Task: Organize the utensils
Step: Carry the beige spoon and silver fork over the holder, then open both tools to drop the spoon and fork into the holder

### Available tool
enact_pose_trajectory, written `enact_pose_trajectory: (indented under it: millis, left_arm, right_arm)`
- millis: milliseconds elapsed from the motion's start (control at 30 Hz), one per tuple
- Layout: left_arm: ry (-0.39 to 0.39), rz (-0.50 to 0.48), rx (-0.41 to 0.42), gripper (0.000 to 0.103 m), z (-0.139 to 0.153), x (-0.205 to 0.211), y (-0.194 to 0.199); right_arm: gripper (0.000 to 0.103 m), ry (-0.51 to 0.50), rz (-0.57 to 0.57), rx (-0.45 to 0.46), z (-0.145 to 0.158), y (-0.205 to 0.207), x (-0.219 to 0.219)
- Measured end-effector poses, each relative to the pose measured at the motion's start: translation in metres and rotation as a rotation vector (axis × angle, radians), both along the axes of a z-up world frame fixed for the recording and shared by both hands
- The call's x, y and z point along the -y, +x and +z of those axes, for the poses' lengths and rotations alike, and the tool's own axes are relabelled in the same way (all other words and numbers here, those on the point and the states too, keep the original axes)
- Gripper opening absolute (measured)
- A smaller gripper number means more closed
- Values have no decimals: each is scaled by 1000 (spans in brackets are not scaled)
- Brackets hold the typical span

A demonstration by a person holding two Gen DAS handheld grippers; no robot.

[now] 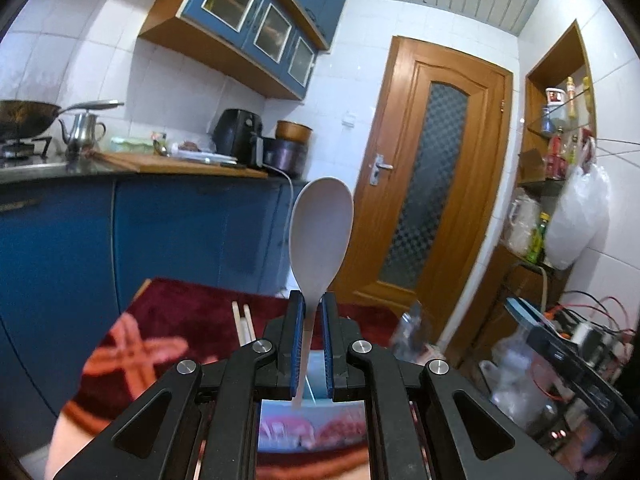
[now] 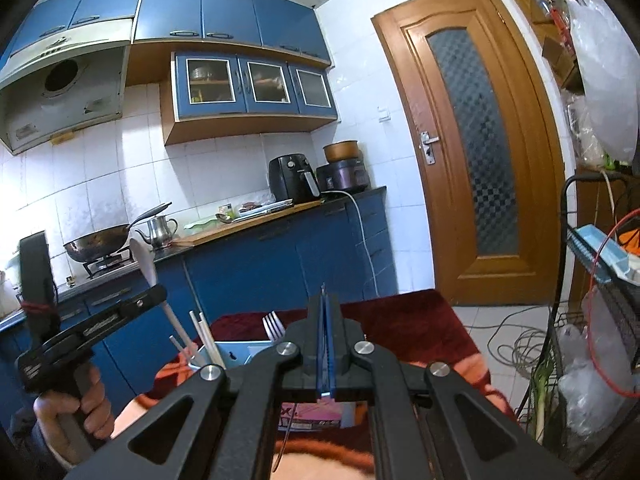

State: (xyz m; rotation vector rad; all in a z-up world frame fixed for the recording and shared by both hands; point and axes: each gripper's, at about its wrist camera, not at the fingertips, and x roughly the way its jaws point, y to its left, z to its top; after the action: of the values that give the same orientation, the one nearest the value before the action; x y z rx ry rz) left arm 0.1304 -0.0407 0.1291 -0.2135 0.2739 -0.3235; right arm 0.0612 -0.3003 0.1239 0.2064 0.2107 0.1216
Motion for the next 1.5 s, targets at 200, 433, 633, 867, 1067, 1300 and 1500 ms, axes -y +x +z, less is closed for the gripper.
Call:
enact_pose_trajectory:
  millis: [200, 433, 633, 867, 1067, 1300, 1500]
  left_arm:
    - [21, 47, 26, 9, -4, 7, 22]
    - [27, 49, 4, 9, -21, 11, 34]
    - [58, 42, -6, 9, -37, 19, 37]
    - [68, 33, -21, 9, -47, 21, 40]
    - [66, 2, -62, 9, -54, 22, 46]
    - [61, 3, -119, 22, -57, 21, 48]
    - [35, 5, -128, 29, -47, 16, 37]
  right_arm:
    - [3, -15, -23, 11, 2, 5, 2]
    - [3, -46, -59, 46, 10, 17, 2]
    - [3, -94, -122, 97, 14, 33, -6]
    - [3, -164, -150, 99, 7, 65, -21]
    - [4, -189, -82, 14, -12, 88, -34]
    - [11, -88, -34, -24, -18, 85, -24]
    - [14, -72, -33, -1, -8, 64, -18]
